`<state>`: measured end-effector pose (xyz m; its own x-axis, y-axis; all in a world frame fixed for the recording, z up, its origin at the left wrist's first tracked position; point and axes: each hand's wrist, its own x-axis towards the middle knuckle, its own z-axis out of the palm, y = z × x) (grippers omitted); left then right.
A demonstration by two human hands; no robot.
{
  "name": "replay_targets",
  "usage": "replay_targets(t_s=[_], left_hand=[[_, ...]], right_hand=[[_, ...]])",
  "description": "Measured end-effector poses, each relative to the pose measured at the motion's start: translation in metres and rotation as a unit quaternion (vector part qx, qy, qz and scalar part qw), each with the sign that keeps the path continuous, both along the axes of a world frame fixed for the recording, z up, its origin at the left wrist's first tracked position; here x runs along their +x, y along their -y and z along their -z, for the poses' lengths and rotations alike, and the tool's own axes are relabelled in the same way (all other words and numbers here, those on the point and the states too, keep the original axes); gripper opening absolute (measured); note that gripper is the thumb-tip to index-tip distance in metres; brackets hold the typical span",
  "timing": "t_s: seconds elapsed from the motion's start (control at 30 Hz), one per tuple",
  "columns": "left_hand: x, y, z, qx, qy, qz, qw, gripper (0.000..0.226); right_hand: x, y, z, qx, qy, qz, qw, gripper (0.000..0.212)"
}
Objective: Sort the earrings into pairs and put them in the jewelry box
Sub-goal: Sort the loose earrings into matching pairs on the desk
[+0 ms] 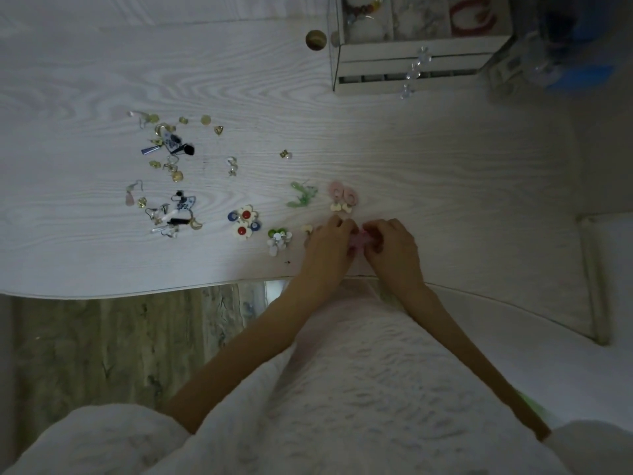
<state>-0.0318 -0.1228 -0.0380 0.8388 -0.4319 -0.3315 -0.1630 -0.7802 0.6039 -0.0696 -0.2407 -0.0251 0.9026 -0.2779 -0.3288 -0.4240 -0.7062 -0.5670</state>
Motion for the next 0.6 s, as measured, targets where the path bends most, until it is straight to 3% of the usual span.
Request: replay_targets(t_s=[0.13,0.33,0.5,0.6], left_hand=[[-0.002,-0.005,-0.001,-0.027,-0.008,-0.029,0.999,0.027],[0.012,-0.03,-0.026,-0.089,-0.051,-0.084,0.991,0.032],[0.046,-0.09,-0.047,-0.148,0.047,-0.171,0.973,0.018],[0.069,-0.132,-0.044,-0.129,0.107,-0.225,0.96,0.019]], right_hand=[[0.004,-0.005,0.0,0.012,-0.005,-0.015,1.0,0.025],[0.022,-0.001,-0.011,-0.053,0.018,-0.068,0.996,0.023],[0.074,-0.024,-0.021,-0.005,0.098,-0.148,0.984,0.021],[0.115,-0.045,-0.022,0.012,0.113,-0.192,0.975,0.022]])
